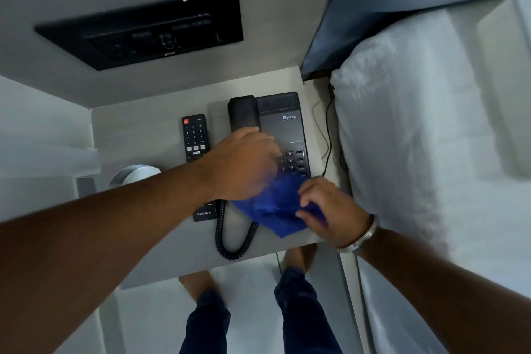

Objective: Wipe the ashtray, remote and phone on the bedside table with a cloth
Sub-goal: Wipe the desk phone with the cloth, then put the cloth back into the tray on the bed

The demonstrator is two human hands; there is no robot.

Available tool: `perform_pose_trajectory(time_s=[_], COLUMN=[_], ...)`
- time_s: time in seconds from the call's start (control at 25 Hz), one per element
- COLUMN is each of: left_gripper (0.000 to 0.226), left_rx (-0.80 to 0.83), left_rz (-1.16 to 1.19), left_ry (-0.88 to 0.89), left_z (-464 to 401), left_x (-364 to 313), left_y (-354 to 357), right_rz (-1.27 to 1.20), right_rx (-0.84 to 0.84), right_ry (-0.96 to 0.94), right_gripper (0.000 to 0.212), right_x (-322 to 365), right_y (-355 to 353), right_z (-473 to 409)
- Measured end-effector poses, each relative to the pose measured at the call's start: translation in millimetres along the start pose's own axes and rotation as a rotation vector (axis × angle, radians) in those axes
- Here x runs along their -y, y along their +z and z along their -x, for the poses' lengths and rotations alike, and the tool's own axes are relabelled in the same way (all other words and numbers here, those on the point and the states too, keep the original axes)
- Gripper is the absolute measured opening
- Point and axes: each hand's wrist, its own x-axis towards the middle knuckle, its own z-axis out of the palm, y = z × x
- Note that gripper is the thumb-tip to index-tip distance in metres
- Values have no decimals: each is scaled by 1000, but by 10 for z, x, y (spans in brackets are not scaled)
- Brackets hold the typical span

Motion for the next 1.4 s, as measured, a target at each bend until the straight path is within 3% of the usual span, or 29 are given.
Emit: perform_pose_trajectory(time_s=[0.08,0.12,0.16,0.24,0.32,0.4,0.48,0.56,0.64,0.72,0.84,0.96,1.04,1.2,1.4], left_gripper=[22,21,19,17,15,15,22,24,31,40,37,46,47,23,21], left_rx=[-33,-52,-67,-150,-290,-481,-595,-489,-195,-44,-141,-149,-107,-16,-395], left_rz=[110,225,378,725,1090,1385,1639,1821,1877,1925,2052,2069,2051,1978,1841], left_ry=[30,45,40,-58,-270,-527,-736,-863,-942,-938,-857,-807,-889,-1110,-772], left_z=[35,51,84,191,334,460,506,508,502,501,507,471,343,78,-259], left_x=[-86,-171,-260,-349,-317,-239,-174,-158,-203,-233,-194,-196,-261,-561,-1040], left_y=[-35,-87,-152,-319,-503,-621,-645,-648,-658,-672,-792,-1043,-1206,-1535,-1759], right_rz=[75,122,153,130,-116,-516,-932,-1212,-1337,-1314,-1261,-1238,-1193,-1123,-1269], right_rx=[-122,-84,20,295,443,411,331,248,153,37,-177,-336,-427,-451,-379], right_ry=[162,227,254,210,237,359,430,469,535,610,746,910,1005,1103,885], right_gripper=[49,68,79,66,34,26,53,68,72,68,37,28,26,23,34], right_x=[-56,-56,-29,86,209,336,429,534,696,817,908,983,1031,1109,932], right_y=[-120,-195,-270,-465,-749,-1039,-1246,-1311,-1296,-1257,-1275,-1459,-1629,-1933,-2436], right_z=[-21,-75,-144,-275,-342,-375,-388,-390,-386,-338,-247,-184,-172,-71,395])
